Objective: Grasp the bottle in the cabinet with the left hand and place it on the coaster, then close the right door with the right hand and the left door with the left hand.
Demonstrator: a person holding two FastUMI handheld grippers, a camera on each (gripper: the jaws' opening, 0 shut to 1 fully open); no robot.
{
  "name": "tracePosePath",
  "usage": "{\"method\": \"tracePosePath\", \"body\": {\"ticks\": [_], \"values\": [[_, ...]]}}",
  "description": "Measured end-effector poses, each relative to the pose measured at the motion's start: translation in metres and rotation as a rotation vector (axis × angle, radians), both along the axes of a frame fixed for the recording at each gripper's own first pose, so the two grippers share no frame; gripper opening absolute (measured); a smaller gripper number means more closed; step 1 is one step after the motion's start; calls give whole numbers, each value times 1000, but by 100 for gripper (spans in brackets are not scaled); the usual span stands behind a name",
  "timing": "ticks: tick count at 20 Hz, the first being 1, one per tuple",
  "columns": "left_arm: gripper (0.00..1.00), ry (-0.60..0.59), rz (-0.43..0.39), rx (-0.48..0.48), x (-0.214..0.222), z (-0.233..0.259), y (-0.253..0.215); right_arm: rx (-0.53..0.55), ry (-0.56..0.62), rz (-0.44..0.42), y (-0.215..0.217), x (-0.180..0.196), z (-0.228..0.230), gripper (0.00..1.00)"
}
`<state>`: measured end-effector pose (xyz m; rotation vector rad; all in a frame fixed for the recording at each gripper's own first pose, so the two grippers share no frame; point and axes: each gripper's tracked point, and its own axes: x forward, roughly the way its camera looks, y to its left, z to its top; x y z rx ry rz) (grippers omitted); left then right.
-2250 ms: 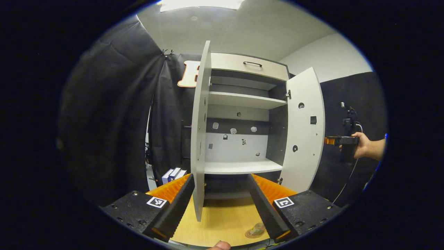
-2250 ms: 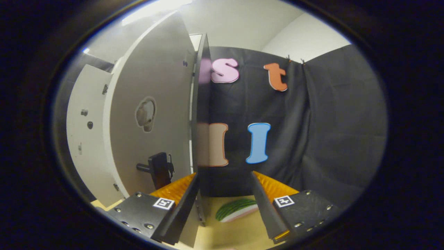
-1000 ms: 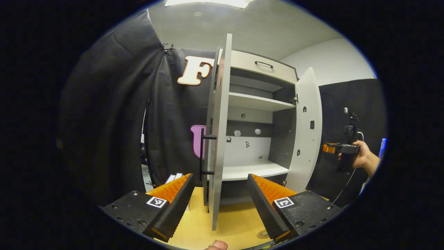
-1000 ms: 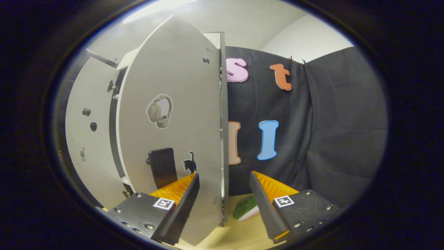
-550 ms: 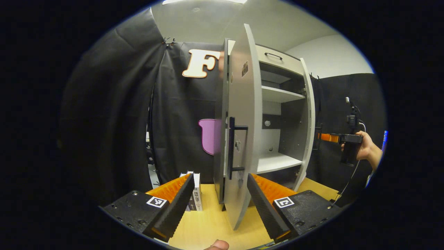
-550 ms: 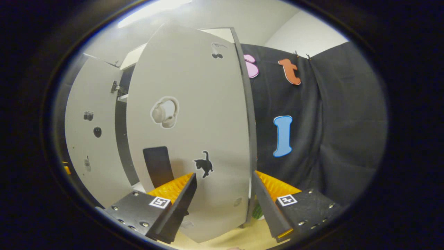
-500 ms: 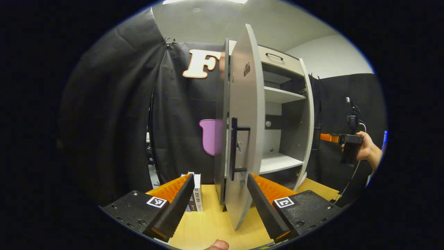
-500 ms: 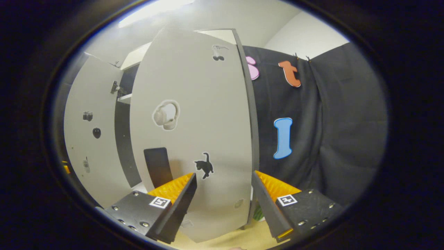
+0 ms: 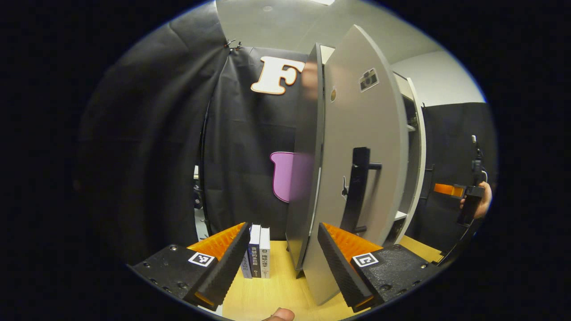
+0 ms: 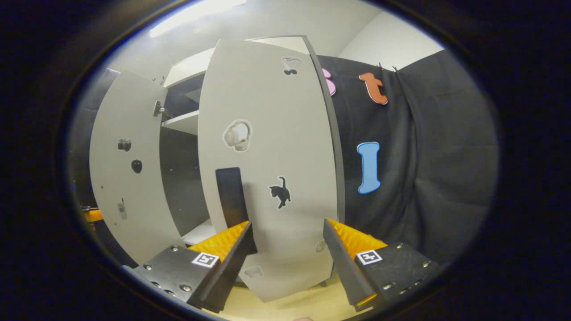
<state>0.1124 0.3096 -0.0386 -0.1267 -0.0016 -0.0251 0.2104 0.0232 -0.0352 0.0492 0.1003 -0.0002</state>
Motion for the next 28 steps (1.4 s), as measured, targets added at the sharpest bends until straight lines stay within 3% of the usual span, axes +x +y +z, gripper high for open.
{"method": "tracePosePath", "body": {"ticks": [3, 5, 8, 11, 12, 18, 19, 20, 28], "values": [[93, -13, -21, 9, 16, 3, -5, 13, -3, 0, -12, -30, 3, 94], [97, -58, -30, 44, 23, 16, -8, 0, 10, -16, -30, -56, 2, 96], [96, -88, -68, 63, 29, 30, -29, -37, 15, -53, -57, -91, 7, 93], [88, -76, -60, 52, 29, 31, -47, -37, -14, -61, -75, -122, 18, 96], [93, -60, -62, 39, 32, 28, -57, -33, -15, -57, -79, -130, 20, 94], [93, -43, 1, 90, 37, 34, -94, -49, -12, -88, -123, -176, 26, 96], [93, -39, 9, 88, 38, 33, -97, -38, -14, -87, -126, -182, 27, 93], [93, -42, 18, 83, 38, 34, -101, -29, -18, -83, -128, -186, 29, 96], [93, -29, 79, 66, 39, 31, -113, -33, -14, -66, -138, -211, 26, 96]]}}
